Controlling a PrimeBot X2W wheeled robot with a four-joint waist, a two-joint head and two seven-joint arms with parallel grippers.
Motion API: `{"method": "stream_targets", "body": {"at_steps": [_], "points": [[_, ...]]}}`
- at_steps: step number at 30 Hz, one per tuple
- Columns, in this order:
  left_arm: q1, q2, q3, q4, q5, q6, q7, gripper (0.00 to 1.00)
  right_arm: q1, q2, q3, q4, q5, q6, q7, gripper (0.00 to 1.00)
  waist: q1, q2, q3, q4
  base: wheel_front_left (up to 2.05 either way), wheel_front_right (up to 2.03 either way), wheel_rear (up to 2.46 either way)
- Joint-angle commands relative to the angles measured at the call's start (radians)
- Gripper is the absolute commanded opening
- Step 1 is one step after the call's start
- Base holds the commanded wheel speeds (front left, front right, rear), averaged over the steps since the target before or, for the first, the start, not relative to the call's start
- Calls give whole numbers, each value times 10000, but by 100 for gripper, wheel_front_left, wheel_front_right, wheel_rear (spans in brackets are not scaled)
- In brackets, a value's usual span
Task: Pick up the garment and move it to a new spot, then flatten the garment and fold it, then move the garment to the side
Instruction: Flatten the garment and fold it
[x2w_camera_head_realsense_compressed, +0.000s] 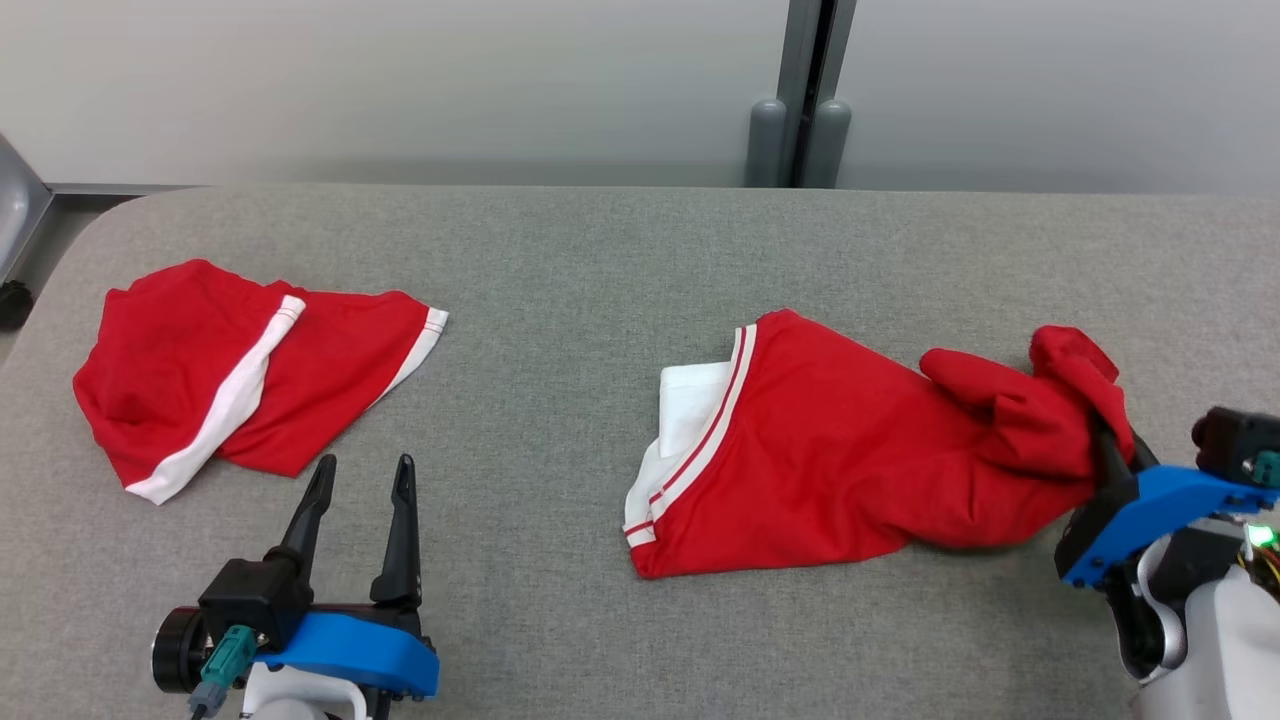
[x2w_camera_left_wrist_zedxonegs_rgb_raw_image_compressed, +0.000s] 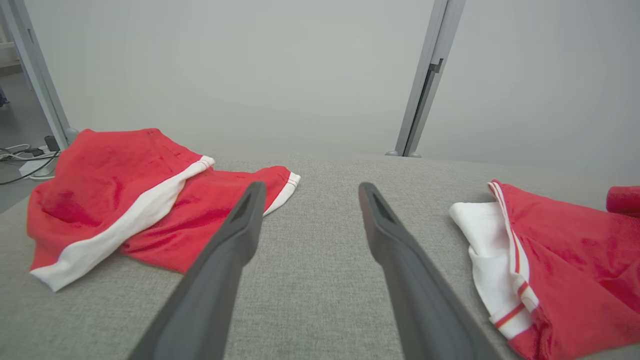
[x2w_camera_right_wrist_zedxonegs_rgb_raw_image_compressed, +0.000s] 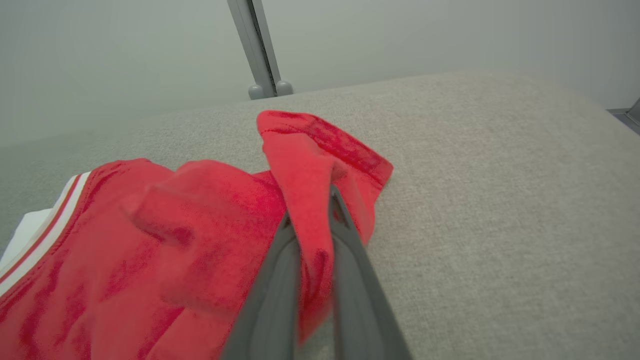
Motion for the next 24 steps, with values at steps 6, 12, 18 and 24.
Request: {"method": "stream_targets", "body": {"at_steps": [6,12,18,24], "points": [[-115,99,69,7,-18,90,-27,100,832,-2,-722,47,-68,4,-21,100,1,0,7,-198,0,0,0],[-74,115,2,10,-68,130,-26,100,1515,-2,-891,-1122,44,4,414,100,1,0,-80,-320,0,0,0],[-77,187,-16,-117,-118,176,5,100,1434,2,37,-3701,148,4,2417,100,1,0,31,-419,0,0,0],[-337,260,-34,-236,-80,210,27,100,98,-428,1061,-3980,-662,4,4988,100,1,0,334,-363,0,0,0]]}}
